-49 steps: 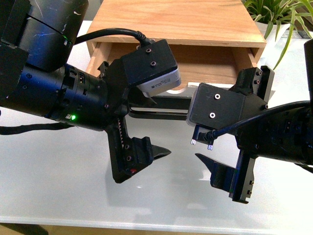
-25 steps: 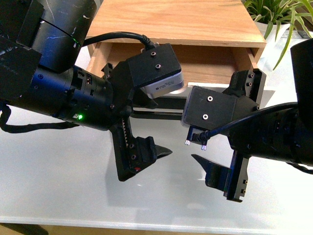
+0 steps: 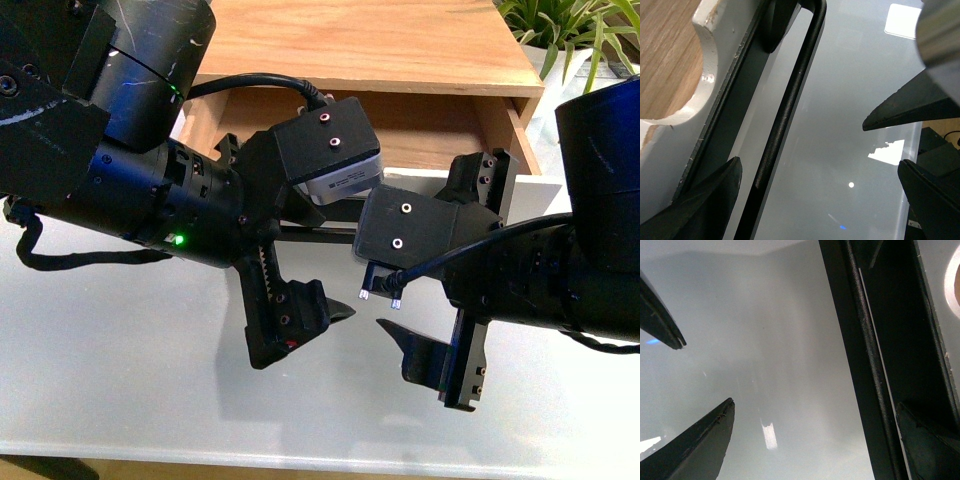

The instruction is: Close drawer sideways

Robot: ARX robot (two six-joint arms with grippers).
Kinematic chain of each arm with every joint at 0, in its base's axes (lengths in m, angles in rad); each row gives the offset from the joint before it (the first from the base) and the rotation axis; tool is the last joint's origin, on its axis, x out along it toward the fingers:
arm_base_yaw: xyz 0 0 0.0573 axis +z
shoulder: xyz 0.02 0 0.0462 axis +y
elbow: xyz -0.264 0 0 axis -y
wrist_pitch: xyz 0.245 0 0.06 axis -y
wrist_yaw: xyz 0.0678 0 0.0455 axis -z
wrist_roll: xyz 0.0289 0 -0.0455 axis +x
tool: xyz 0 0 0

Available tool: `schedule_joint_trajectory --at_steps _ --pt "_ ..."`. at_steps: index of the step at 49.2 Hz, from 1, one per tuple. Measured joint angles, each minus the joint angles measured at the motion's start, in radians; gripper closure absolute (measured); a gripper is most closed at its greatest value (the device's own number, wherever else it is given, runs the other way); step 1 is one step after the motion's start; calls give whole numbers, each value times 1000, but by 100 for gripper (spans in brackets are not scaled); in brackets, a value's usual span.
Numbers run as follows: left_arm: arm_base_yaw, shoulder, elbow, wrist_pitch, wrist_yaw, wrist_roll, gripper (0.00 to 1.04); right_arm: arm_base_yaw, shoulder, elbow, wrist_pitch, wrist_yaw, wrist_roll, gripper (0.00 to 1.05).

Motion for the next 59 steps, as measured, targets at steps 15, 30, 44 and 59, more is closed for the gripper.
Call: schedule_joint_trajectory --at_steps 15,30,44,59 --pt "-5 10 20 -10 -19 -13 9 -3 18 24 -10 -17 0 9" --pt "-3 52 104 -18 -34 -16 9 -39 28 67 -15 -11 -3 9" --pt "-2 74 143 -43 -38 -15 9 -62 50 89 -15 -27 -13 9" --pt "-2 113 208 -87 -51 -14 9 -93 87 136 -39 -66 -39 9"
